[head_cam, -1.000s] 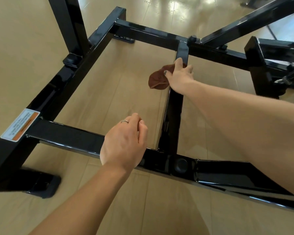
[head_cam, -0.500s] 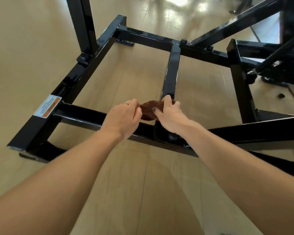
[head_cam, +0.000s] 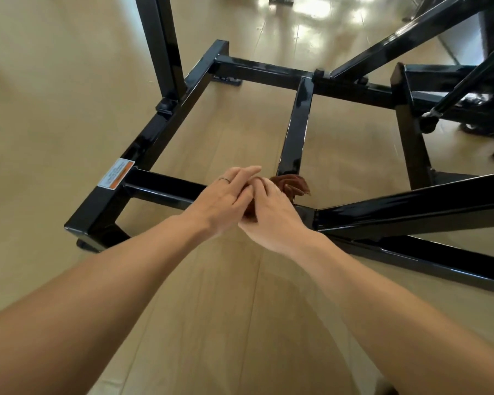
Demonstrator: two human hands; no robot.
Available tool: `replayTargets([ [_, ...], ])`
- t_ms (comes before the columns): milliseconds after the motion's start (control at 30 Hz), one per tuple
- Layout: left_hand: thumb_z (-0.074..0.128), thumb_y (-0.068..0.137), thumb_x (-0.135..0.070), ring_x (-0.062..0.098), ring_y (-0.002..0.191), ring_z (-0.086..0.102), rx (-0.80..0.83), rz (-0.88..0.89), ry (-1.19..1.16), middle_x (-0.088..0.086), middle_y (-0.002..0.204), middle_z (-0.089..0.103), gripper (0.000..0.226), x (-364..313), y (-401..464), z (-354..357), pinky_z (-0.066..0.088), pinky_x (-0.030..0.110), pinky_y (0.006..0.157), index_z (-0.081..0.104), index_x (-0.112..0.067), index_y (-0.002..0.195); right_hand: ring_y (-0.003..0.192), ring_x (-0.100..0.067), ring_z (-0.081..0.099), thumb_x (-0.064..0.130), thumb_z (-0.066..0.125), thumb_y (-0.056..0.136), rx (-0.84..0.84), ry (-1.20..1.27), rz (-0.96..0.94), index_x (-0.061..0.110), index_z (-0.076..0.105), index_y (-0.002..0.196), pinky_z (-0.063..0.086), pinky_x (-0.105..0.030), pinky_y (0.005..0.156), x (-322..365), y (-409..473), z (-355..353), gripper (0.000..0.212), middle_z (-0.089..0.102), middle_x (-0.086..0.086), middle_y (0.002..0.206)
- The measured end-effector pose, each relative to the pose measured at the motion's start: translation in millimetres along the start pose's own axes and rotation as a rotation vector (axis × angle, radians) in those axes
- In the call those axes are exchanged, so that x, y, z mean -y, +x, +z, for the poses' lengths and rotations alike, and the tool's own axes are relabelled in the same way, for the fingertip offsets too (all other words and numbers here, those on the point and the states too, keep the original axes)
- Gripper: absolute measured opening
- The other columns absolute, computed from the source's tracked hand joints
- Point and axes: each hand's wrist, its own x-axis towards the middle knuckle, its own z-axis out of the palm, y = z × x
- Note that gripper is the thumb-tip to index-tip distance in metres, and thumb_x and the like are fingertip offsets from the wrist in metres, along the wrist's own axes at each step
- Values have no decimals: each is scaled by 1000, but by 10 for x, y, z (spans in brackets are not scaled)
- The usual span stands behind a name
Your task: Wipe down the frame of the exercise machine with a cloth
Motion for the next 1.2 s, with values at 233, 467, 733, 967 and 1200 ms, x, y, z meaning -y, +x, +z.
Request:
replayTargets([
  [233,51,99,-57,27,132,44,18,-31,170,1,147,44,67,-111,127,160,36,52,113,17,-51,157,128,-19,52,-11,54,79,-183,510,204,18,52,139,50,-31,102,-339,0,-344,67,54,2,136],
  [467,65,90,-58,25,96,55,-95,42,400,2,110,50,38,-220,267,377,53,47,89,56,-29,114,132,-20,47,6,36,102,-478,551,456,18,41,149,41,-35,109,-318,59,-170,49,49,-3,148],
  [733,65,96,-30,26,96,61,-189,48,385,4,120,59,22,429,11,-86,58,48,81,64,-11,108,153,-23,26,45,18,110,-301,56,426,23,27,161,22,-42,125,-282,170,125,56,29,-7,167],
  [967,65,97,-32,22,103,57,-303,-196,307,1,115,58,18,440,57,-132,53,47,97,63,-17,106,155,-26,24,48,10,108,-295,-40,446,29,43,154,34,-44,117,-253,150,161,59,25,-10,168],
  [1200,74,90,-30,29,129,44,-193,112,325,15,139,57,31,-41,-60,526,36,48,114,72,-12,115,149,-23,34,42,17,109,-402,57,499,27,53,147,35,-43,115,-241,176,150,54,38,-5,163],
])
